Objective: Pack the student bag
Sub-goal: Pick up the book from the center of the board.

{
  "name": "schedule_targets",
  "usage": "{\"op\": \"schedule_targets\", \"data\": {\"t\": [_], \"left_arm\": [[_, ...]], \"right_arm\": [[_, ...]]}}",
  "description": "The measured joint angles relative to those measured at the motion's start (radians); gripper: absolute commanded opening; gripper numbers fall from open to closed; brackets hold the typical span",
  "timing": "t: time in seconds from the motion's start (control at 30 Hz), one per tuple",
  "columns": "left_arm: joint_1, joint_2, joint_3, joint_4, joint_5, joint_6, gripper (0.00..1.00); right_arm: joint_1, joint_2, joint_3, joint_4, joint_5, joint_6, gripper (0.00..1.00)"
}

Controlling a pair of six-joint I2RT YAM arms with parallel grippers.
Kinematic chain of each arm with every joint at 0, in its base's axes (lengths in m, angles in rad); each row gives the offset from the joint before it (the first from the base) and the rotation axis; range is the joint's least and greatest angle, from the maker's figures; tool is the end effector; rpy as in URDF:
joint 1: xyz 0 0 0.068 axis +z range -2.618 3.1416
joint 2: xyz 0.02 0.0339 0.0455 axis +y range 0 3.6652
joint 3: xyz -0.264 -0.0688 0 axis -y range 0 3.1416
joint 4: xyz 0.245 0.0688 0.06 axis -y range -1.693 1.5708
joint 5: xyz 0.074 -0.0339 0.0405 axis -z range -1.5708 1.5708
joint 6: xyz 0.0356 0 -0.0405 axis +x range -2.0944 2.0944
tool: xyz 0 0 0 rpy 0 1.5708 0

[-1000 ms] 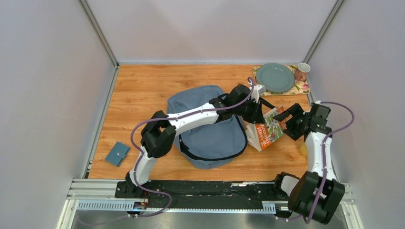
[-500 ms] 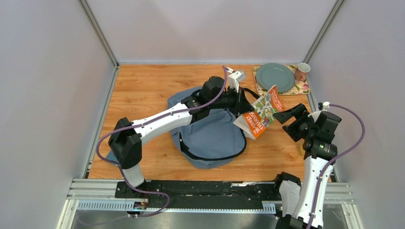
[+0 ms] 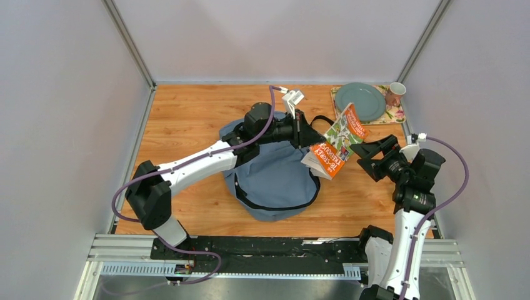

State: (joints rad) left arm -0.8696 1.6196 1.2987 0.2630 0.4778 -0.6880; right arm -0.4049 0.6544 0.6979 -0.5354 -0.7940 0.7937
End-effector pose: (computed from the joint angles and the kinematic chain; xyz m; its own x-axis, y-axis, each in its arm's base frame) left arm 0.2389 -0.3083 0.3507 -0.6477 -0.1069 -0.7543 0.7292 0.1997 -0.6545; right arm 0.1386 -0.0318 0.2981 -0.5195 0.7664 -0.3779 0.0980 0.4928 0.8646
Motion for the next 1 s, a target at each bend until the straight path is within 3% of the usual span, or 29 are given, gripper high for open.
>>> {"op": "schedule_targets", "data": {"t": [0.3, 0.63, 0.9, 1.0], "left_arm": [[0.008, -0.025, -0.045, 0.178, 0.072, -0.119, 0.00], [0.015, 0.010, -0.046, 0.353, 0.171, -0.267, 0.00], [0.022, 0.006, -0.110, 0.391, 0.155, -0.291, 0.00], [0.022, -0.058, -0.184, 0.325, 0.091, -0.261, 0.00]], "right_arm": [[0.027, 0.001, -0.044, 0.108, -0.073, 0.052, 0.88], [0.181, 0.039, -0.089, 0.286, -0.069, 0.166, 0.88], [0.212, 0.042, -0.113, 0.393, -0.052, 0.244, 0.88], [0.213, 0.054, -0.130, 0.380, -0.044, 0.240, 0.88]]}}
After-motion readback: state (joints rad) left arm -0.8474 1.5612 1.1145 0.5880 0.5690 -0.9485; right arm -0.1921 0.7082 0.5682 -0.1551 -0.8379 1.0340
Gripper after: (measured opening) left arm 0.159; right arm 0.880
